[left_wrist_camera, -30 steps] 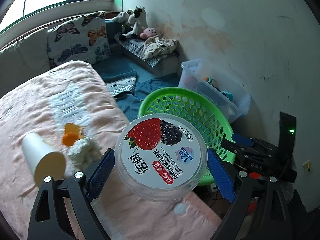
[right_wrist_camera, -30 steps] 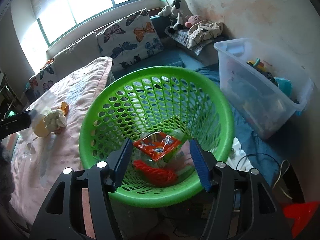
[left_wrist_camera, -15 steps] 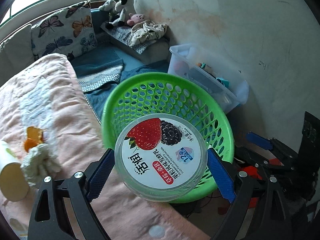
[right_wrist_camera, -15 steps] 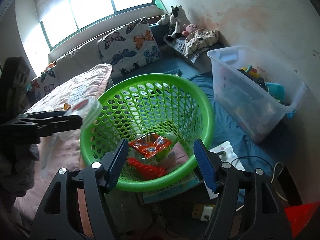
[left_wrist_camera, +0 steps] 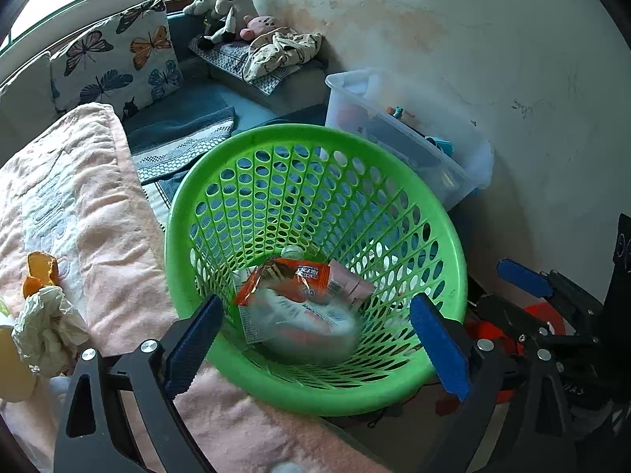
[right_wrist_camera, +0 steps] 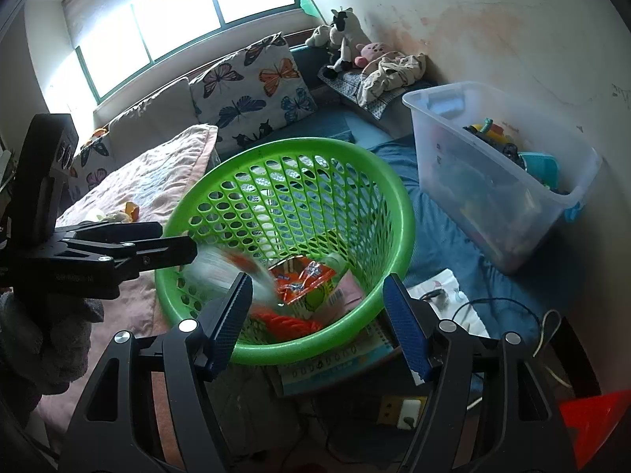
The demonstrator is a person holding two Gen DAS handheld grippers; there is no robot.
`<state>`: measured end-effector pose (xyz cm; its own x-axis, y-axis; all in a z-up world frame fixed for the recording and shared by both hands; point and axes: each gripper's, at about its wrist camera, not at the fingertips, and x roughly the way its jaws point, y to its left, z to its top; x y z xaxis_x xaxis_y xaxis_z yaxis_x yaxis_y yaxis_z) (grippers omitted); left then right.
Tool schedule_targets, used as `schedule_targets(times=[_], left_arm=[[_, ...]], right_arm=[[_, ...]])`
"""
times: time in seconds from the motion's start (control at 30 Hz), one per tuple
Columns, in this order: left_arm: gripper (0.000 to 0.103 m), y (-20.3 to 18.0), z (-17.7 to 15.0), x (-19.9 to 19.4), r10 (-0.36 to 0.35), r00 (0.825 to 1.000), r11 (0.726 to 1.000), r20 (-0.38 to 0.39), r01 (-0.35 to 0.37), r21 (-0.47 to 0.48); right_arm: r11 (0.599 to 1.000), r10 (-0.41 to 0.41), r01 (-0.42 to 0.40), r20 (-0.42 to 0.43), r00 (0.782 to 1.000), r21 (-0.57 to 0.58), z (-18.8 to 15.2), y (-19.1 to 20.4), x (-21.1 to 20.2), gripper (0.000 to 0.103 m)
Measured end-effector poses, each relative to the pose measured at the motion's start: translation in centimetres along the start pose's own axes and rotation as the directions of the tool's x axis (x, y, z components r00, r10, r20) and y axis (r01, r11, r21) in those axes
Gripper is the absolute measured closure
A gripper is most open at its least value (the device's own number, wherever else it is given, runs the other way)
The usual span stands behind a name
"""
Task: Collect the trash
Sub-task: 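Carry the strawberry yogurt cup over the green basket and drop it with the left tool, then move both tools back over the bed toward the clear plastic lid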
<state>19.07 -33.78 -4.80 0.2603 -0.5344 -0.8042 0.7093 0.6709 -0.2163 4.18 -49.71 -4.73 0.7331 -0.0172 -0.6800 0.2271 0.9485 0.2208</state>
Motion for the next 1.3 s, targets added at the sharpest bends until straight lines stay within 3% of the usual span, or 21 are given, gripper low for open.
schedule_targets(times=[0.23, 0.6, 1.03, 1.3], left_arm=[[0.01, 0.9, -0.7, -1.9, 0.021, 0.999, 0.999, 0.033, -0.02, -0.03], [0.01, 4.0, -3.5, -7.4, 0.122, 0.986, 0.989, 0.114, -0.11, -0.099], [0.01, 11.0, -8.8, -13.1, 0.291, 0.945, 0.943, 0.147, -0.258, -0.212], [0.009, 15.5, -12.1, -14.5, 0.363, 0.926, 0.905, 0.103, -0.324, -0.275]], right_arm=[[1.0, 0.014, -0.014, 0.005, 1.0, -0.004, -0.1, 0.5, -0.6, 0.034], [0.997, 0.06, -0.059, 0.022, 0.998, -0.04, 0.1, 3.3, -1.2, 0.029], [0.987, 0.128, -0.125, 0.02, 0.992, -0.1, 0.8, 7.7, -0.8, 0.023], [0.976, 0.17, -0.168, 0.0, 0.986, -0.139, 0.8, 10.6, -0.2, 0.022]])
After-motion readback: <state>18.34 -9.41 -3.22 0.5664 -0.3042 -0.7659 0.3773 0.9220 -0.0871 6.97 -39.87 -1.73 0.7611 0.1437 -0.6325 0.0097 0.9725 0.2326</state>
